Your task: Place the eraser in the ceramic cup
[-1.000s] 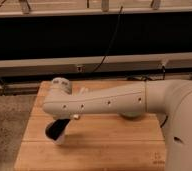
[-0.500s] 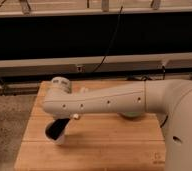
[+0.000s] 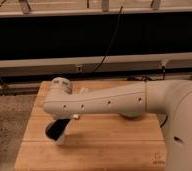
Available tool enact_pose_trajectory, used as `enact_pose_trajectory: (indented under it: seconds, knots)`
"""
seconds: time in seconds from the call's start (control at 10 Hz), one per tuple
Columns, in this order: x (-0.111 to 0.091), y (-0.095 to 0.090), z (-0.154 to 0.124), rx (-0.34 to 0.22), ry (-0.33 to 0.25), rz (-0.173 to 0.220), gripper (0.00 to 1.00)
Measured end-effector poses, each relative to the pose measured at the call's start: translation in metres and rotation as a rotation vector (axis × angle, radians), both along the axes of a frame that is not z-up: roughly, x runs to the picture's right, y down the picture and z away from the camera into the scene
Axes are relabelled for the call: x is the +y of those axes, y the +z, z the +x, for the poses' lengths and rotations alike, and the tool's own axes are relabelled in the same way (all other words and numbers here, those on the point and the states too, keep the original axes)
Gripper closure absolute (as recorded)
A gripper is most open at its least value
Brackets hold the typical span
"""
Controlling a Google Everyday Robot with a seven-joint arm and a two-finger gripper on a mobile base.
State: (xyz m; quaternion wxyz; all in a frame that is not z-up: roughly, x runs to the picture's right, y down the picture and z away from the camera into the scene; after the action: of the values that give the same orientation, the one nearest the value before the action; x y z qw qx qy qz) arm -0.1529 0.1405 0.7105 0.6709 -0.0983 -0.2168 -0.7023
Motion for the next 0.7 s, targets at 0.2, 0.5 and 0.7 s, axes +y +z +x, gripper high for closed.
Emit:
enact_pose_trajectory:
  seconds: [0.2, 0.5, 0.7]
  knots:
    - [0.0001, 0.0006, 0.0005, -0.009, -0.010, 0.000, 0.91]
    - [-0.0011, 0.0004, -0.0003, -0.013, -0.015, 0.001, 0.93]
    - [-0.0006, 0.0009, -0.0008, -0.019, -0.027, 0.001, 0.93]
